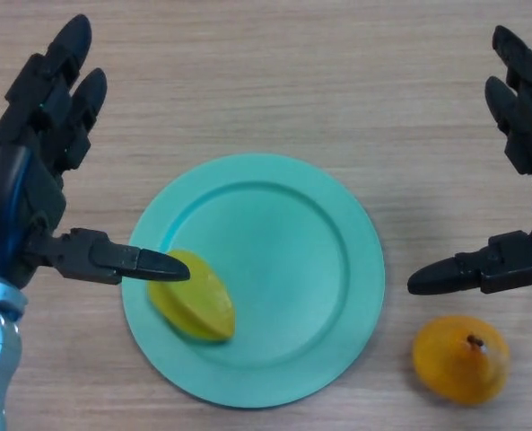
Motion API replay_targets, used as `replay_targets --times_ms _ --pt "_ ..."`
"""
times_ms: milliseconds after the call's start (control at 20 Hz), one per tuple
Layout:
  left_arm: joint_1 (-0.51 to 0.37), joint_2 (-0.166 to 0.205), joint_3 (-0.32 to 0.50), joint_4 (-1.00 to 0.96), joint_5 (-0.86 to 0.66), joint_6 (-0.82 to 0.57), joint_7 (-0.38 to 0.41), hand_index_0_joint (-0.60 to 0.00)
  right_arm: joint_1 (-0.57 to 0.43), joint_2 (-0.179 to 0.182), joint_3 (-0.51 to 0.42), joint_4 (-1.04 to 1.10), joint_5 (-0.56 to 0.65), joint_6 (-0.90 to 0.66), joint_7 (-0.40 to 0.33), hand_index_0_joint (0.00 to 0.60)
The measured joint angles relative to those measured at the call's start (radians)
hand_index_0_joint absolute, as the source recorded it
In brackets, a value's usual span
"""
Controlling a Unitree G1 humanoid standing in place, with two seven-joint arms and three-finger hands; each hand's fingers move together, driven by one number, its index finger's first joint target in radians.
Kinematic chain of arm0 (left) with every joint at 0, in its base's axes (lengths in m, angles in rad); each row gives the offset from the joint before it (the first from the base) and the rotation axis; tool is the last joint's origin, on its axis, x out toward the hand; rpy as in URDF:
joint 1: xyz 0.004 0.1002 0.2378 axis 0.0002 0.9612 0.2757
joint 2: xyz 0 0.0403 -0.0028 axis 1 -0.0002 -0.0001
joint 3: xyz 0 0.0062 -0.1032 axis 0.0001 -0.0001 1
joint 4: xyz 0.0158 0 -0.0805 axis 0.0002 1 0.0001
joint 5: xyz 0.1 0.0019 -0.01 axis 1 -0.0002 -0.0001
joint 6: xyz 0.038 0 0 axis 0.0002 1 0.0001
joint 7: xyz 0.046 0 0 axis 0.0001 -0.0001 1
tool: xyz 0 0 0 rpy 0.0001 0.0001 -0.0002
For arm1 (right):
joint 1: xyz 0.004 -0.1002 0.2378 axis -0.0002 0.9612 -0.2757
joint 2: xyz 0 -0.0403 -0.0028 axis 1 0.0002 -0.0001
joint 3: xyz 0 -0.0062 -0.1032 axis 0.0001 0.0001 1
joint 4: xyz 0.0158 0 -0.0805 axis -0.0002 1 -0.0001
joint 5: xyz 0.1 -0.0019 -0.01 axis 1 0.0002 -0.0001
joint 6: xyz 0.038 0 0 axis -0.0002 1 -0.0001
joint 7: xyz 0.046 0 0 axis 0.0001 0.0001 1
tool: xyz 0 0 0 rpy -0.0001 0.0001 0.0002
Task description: Pick up the yellow starfruit and place it on the plate
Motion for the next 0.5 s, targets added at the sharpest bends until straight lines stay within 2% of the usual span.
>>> replay_targets --times_ms 300,500 --pt "0.000 0.000 -0.006 0.027 0.023 0.000 -0.017 0.000 0.002 0.006 0.007 0.006 0.000 0.000 0.000 0.000" --pt "0.000 -0.008 -0.056 0.028 0.051 0.000 -0.017 0.000 -0.036 0.008 0.022 0.036 0.000 0.000 0.000 0.000"
